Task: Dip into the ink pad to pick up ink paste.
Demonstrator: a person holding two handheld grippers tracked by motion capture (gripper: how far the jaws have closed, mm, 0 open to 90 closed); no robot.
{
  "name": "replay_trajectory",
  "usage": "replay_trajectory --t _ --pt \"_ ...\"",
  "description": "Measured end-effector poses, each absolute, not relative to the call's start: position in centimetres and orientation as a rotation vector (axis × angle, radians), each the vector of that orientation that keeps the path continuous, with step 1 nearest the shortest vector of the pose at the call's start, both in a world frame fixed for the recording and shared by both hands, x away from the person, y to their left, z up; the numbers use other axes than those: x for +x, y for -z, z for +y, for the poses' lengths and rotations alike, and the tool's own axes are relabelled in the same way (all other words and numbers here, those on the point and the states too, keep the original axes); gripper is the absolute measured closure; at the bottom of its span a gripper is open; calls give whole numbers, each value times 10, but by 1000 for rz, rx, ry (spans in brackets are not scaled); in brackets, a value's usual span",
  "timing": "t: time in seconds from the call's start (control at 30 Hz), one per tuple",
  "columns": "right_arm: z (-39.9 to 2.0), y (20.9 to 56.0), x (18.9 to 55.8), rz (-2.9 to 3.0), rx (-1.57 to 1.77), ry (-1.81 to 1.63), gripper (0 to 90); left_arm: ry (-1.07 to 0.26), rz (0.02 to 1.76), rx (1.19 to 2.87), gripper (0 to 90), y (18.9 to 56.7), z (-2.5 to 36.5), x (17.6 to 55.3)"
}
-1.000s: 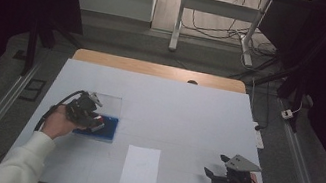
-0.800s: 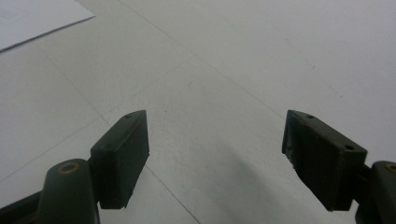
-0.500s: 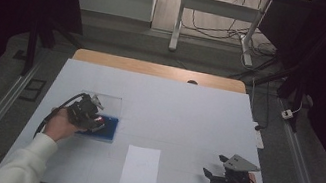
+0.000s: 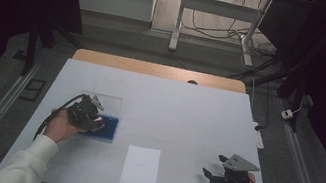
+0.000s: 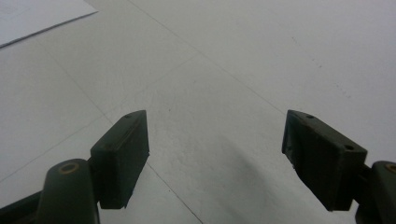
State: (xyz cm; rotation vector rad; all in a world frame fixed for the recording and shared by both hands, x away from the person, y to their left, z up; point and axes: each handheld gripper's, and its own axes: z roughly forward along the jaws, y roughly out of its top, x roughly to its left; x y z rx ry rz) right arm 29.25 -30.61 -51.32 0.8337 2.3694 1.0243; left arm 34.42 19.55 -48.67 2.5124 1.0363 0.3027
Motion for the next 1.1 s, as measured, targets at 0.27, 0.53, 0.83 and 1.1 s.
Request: replay_trajectory --t 0.27,0.53,0.83,1.1 --pt "-306 513 293 2362 841 -1027 226 -329 1040 2509 709 487 193 342" --pt "-306 513 293 2363 841 -1027 226 -315 1043 2498 708 488 195 343" --pt "-309 511 293 2353 842 -1036 226 -311 1027 2465 702 483 202 340" --pt "-312 510 293 2341 855 -1048 226 -332 1020 2390 700 464 214 333"
